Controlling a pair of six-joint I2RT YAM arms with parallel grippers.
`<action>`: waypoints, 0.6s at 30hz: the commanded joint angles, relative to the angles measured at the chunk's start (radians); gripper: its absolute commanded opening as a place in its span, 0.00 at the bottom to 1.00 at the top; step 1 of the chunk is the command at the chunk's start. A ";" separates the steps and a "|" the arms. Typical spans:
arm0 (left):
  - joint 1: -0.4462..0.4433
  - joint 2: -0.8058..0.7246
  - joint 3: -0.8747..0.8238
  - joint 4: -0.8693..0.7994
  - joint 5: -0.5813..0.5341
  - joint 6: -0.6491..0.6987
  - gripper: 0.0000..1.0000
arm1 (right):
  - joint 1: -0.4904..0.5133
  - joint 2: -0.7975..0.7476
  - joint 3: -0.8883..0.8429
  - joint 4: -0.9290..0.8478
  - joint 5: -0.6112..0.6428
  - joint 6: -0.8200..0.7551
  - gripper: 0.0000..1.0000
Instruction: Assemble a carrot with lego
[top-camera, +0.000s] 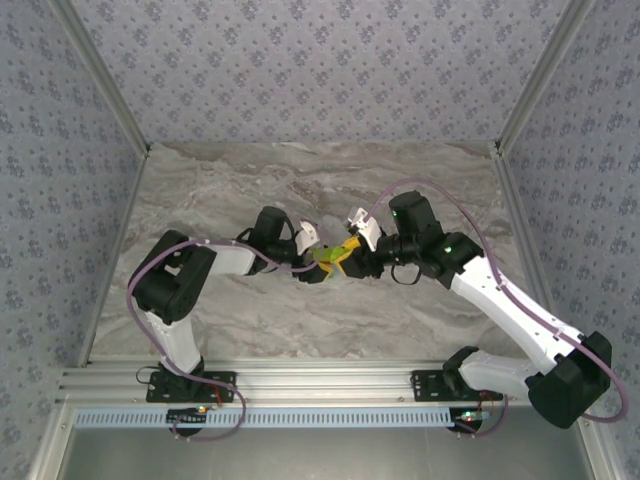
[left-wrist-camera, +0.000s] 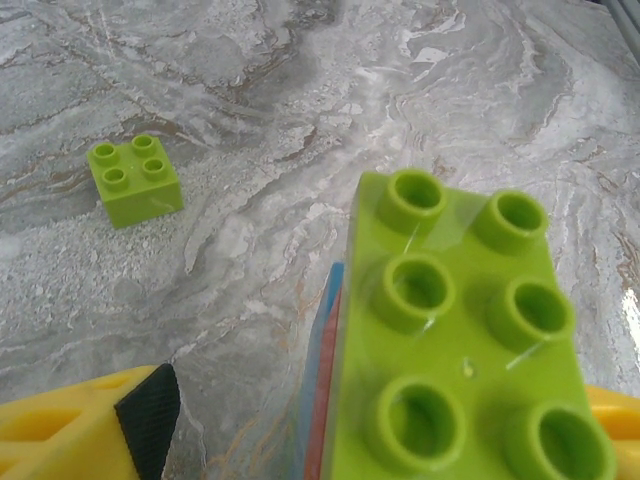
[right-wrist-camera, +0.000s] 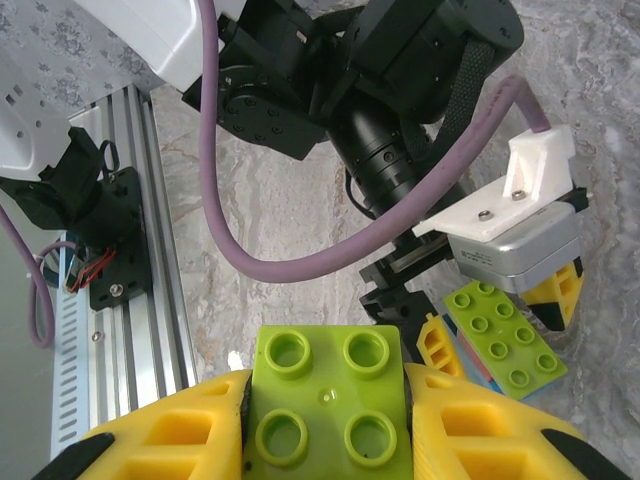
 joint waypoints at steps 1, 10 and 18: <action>-0.010 0.016 0.045 -0.029 0.033 0.019 0.77 | -0.008 -0.007 -0.014 -0.006 -0.025 0.003 0.29; -0.019 0.027 0.055 -0.048 0.034 0.032 0.65 | -0.011 -0.017 -0.021 -0.006 -0.026 0.005 0.29; -0.020 0.023 0.039 -0.052 0.031 0.042 0.55 | -0.022 -0.019 -0.025 -0.004 -0.029 0.002 0.29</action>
